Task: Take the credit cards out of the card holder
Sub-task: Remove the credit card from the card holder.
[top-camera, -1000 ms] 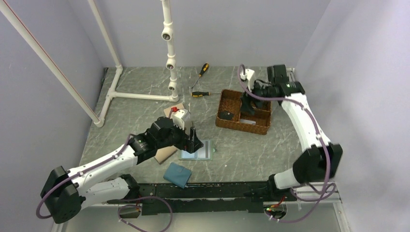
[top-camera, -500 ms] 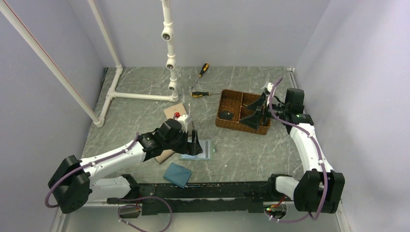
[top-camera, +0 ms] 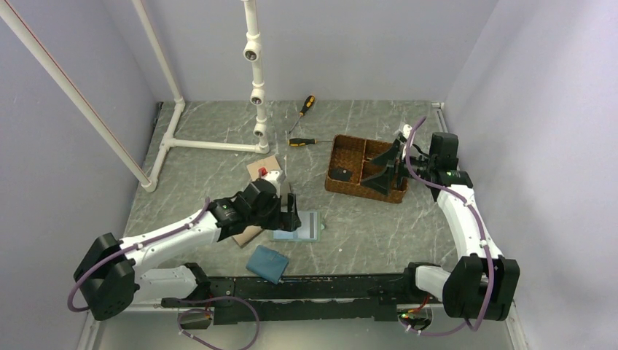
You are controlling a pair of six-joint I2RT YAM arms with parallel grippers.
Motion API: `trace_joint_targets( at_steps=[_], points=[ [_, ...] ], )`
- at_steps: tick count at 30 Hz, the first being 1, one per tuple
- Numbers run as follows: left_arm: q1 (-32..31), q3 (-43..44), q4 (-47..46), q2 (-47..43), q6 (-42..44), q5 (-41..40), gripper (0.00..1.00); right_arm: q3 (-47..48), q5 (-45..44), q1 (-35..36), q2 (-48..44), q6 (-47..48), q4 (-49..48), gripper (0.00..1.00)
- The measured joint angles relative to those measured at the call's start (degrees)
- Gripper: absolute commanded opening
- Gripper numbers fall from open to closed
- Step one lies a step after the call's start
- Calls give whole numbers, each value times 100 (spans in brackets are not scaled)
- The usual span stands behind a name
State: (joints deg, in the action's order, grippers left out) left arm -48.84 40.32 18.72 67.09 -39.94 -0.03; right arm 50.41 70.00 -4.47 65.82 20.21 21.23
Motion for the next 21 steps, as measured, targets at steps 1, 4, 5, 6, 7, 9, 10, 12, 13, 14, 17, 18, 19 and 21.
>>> trace_joint_targets(
  at_steps=[1, 4, 5, 6, 7, 9, 10, 12, 13, 14, 17, 18, 19, 21],
  points=[
    [0, 0, 7, -50, -2, -81, 99, 28, -2, 0, 24, 55, 50, 99],
    [11, -15, -28, -240, -13, -293, 99, 157, -57, 4, 153, 310, 302, 99],
    [33, -42, -92, -297, -11, -308, 99, 197, -83, 9, 192, 391, 382, 99],
    [52, -79, -166, -341, -9, -313, 99, 236, -109, 15, 240, 485, 472, 99],
    [70, -109, -212, -365, -4, -308, 99, 260, -136, 22, 271, 564, 549, 99],
    [96, -188, -334, -372, 4, -278, 98, 269, -203, 39, 297, 706, 667, 99],
    [105, -236, -393, -372, 7, -251, 97, 275, -221, 46, 308, 774, 734, 99],
    [114, -330, -485, -372, 24, -170, 97, 295, -227, 55, 332, 881, 846, 99],
    [114, -365, -501, -372, 31, -120, 97, 304, -229, 57, 352, 931, 887, 99],
    [114, -380, -503, -361, 46, -83, 97, 308, -229, 57, 374, 968, 918, 99],
    [114, -369, -560, -278, 164, -15, 94, 323, -251, 59, 483, 1075, 999, 99],
    [114, -348, -557, -216, 208, 2, 93, 323, -264, 61, 525, 1113, 1029, 99],
    [114, -308, -557, -118, 275, 24, 93, 323, -282, 66, 560, 1147, 1062, 99],
    [114, -238, -562, 66, 345, 63, 91, 323, -339, 68, 603, 1211, 1121, 99]
  ],
)
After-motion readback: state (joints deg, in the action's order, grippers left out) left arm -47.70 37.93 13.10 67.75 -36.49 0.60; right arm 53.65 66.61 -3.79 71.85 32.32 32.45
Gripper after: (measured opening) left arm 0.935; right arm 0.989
